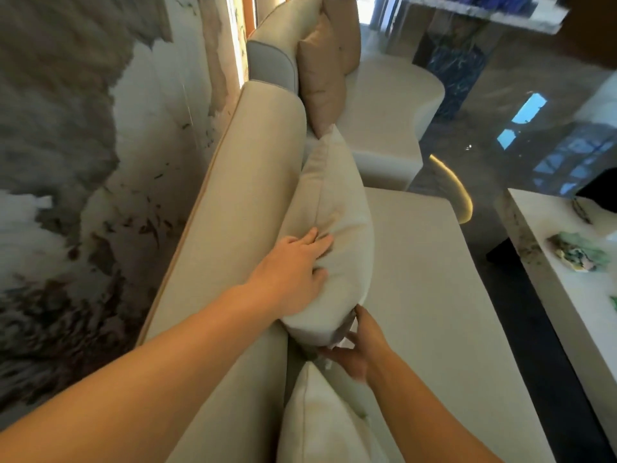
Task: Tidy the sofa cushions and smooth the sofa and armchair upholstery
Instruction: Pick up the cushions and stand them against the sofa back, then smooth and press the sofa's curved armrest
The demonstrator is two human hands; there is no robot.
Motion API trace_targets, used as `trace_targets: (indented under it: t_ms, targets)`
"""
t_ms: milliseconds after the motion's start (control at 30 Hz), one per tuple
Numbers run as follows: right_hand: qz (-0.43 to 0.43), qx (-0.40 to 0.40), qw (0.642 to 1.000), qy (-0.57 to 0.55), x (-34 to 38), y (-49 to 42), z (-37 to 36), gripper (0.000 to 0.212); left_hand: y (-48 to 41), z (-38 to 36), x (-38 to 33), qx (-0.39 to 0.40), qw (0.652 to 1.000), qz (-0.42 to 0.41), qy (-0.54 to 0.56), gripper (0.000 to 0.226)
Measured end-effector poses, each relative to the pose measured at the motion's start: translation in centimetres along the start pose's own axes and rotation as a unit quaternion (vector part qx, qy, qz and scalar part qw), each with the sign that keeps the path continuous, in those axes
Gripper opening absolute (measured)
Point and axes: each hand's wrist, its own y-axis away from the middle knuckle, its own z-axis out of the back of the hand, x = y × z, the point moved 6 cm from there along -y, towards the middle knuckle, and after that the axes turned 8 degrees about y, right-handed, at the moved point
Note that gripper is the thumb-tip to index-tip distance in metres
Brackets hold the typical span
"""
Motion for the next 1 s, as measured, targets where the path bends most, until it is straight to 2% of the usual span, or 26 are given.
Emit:
trace_targets:
  t_ms: [100, 167, 233, 267, 300, 367, 400, 433, 567, 600, 667, 733, 767, 800, 867, 933, 1000]
  targets:
    - [0.046, -0.002, 0.998, 0.048, 0.5, 2.0, 1.0, 0.041, 2.4, 0.0, 0.0, -0.017, 0.999, 0.001, 0.05, 0.055]
    - [0.081, 0.005, 0.986, 0.144, 0.6, 4.3, 1.8, 0.037, 4.7, 0.2, 0.2, -0.039, 0.997, 0.022, 0.07, 0.052]
    - [0.118, 0.009, 0.955, 0.271, 0.0, 6.8, 3.0, 0.035, 7.6, 0.5, 0.1, -0.061, 0.995, 0.047, 0.068, 0.045]
    - [0.132, 0.005, 0.928, 0.348, -0.5, 8.1, 3.8, 0.034, 9.4, 0.6, -0.2, -0.064, 0.994, 0.053, 0.067, 0.042]
    - [0.151, -0.003, 0.883, 0.443, -1.2, 9.3, 4.6, 0.032, 11.4, 0.4, -0.7, -0.06, 0.995, 0.051, 0.061, 0.039]
    - [0.186, -0.007, 0.767, 0.614, -3.3, 11.3, 6.9, 0.033, 16.3, -0.8, -1.0, -0.059, 0.997, 0.052, 0.021, 0.035]
    - [0.192, -0.002, 0.733, 0.653, -4.6, 12.3, 8.1, 0.036, 19.2, -1.5, -0.8, -0.062, 0.996, 0.059, -0.015, 0.035]
    - [0.189, 0.008, 0.726, 0.661, -6.3, 13.4, 9.6, 0.038, 22.2, -2.3, -0.7, -0.065, 0.994, 0.069, -0.058, 0.035]
    - [0.232, 0.064, 0.767, 0.595, -15.0, 20.3, 15.1, 0.053, 34.3, -6.9, -1.9, -0.106, 0.969, 0.122, -0.185, 0.047]
    - [0.256, 0.087, 0.757, 0.594, -17.6, 22.6, 16.1, 0.057, 37.3, -7.9, -2.6, -0.112, 0.961, 0.156, -0.199, 0.054]
    - [0.251, 0.139, 0.711, 0.642, -23.8, 27.1, 18.8, 0.06, 43.6, -10.3, -3.8, -0.106, 0.946, 0.219, -0.212, 0.062]
    - [0.207, 0.176, 0.617, 0.739, -30.5, 31.2, 22.2, 0.05, 49.4, -12.8, -5.3, -0.107, 0.94, 0.243, -0.214, 0.066]
    - [0.201, 0.166, 0.578, 0.774, -32.9, 32.9, 23.9, 0.046, 51.9, -14.1, -6.2, -0.107, 0.939, 0.246, -0.215, 0.066]
    - [0.209, 0.133, 0.559, 0.791, -34.4, 34.4, 25.4, 0.045, 54.0, -15.3, -6.9, -0.107, 0.938, 0.245, -0.219, 0.066]
    - [0.275, 0.044, 0.566, 0.776, -34.9, 36.5, 27.1, 0.042, 56.8, -16.8, -7.5, -0.123, 0.935, 0.25, -0.22, 0.067]
    - [0.323, 0.005, 0.554, 0.767, -35.0, 37.8, 27.7, 0.041, 57.6, -17.0, -7.3, -0.157, 0.927, 0.256, -0.226, 0.064]
    - [0.339, -0.023, 0.527, 0.779, -35.9, 38.6, 28.3, 0.049, 57.6, -17.4, -6.9, -0.14, 0.927, 0.272, -0.217, 0.066]
